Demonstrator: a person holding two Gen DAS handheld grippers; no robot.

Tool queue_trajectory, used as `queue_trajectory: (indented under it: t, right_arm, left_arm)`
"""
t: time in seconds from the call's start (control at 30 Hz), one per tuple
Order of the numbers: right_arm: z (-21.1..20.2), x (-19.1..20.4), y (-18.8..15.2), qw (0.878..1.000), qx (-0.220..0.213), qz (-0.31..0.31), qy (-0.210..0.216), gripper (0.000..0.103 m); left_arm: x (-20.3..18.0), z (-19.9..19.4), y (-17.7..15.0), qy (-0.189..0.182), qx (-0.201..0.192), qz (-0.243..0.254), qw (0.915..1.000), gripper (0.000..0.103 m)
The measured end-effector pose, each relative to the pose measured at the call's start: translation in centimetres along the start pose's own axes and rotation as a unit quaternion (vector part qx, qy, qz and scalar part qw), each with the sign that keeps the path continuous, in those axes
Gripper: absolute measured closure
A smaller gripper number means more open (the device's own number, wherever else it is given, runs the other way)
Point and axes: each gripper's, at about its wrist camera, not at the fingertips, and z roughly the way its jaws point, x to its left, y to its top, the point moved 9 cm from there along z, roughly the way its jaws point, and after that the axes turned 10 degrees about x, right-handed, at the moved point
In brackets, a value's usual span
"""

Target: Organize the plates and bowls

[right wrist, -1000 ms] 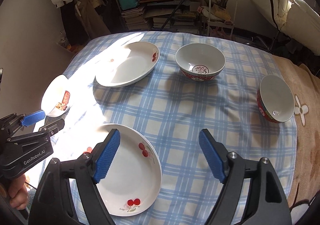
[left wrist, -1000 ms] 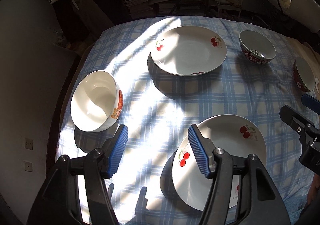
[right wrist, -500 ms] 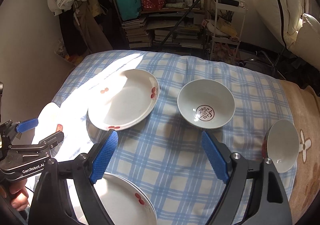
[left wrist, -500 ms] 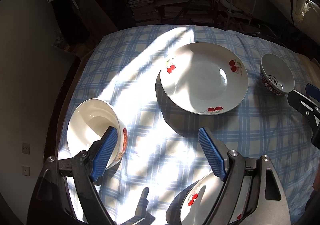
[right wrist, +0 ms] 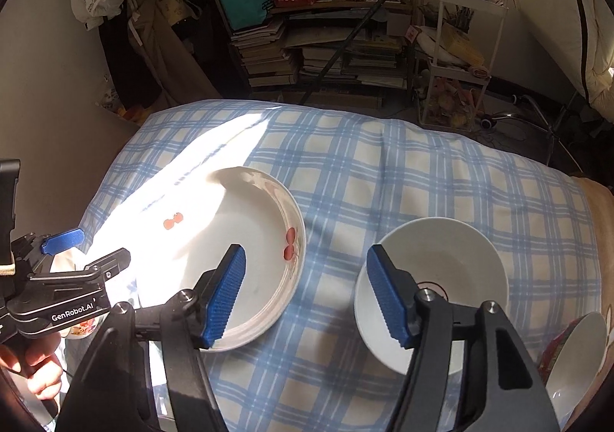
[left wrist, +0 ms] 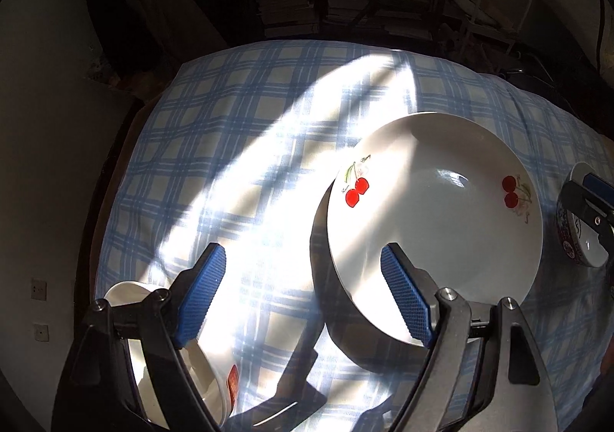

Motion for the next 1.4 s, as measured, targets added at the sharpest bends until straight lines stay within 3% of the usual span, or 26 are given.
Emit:
queue_trajectory:
  t: [0.07, 0.17, 0.27, 0.4, 0.43, 0.5, 0.6, 0.7, 0.87, 1.0, 1.4]
  right_arm:
    - [1.0, -0.1, 0.7, 1.000, 0.009, 0.000, 0.000, 0.045]
    - [2.4, -0.1, 1.5, 1.000, 0.020, 0.002, 0.009, 0.051]
    - [3.7, 0.3, 1.9, 0.999, 0.037, -0.008, 0.010, 0.064]
    - [5.2, 0.7, 1.8, 0.998, 0.061, -0.014, 0.014, 0.071]
    - [5.5, 0.7, 1.8, 0.998, 0.066, -0.015, 0.013, 0.072]
    - [6.1, 0.7, 1.6, 0.997, 0.075, -0.017, 0.012, 0.083]
    - [6.6, 0.8, 1.3, 0.996, 0.085, -0.013, 0.020, 0.092]
    - [6.6, 0.3, 1.1, 0.996, 0.084, -0.002, 0.038, 0.093]
    - [6.2, 0.6, 0.7, 0.996, 0.081, -0.010, 0.038, 0.093]
    - [5.3, 0.8, 0.0, 0.996, 0.079, -0.010, 0.048, 0.093]
    - [0.9, 0.9, -2.7, 0.996, 0.074, 0.001, 0.049, 0.093]
  left_arm:
    - [0.4, 1.2, 0.5, 0.013, 0.013, -0.008, 0.9998, 0.021]
    - [0.4, 2.9, 0.8, -0.019, 0.037, -0.021, 0.9989, 0.021]
    - [0.4, 4.2, 1.0, -0.041, 0.052, -0.029, 0.9973, 0.023]
    - [-0.1, 5.6, 0.9, -0.075, 0.077, -0.033, 0.9937, 0.045]
    - [-0.2, 5.6, 1.0, -0.080, 0.075, -0.032, 0.9934, 0.046]
    - [-0.7, 5.3, 1.2, -0.086, 0.067, -0.022, 0.9938, 0.063]
    - [-1.9, 5.0, 1.1, -0.105, 0.059, -0.003, 0.9927, 0.085]
    - [-2.2, 4.6, 0.9, -0.092, 0.039, 0.008, 0.9949, 0.085]
    - [-1.9, 4.0, 0.0, -0.121, 0.045, -0.019, 0.9915, 0.087]
    - [-1.5, 3.4, -0.7, -0.113, 0.042, -0.008, 0.9927, 0.087]
    - [-2.0, -1.8, -3.1, -0.122, 0.023, 0.005, 0.9922, 0.087]
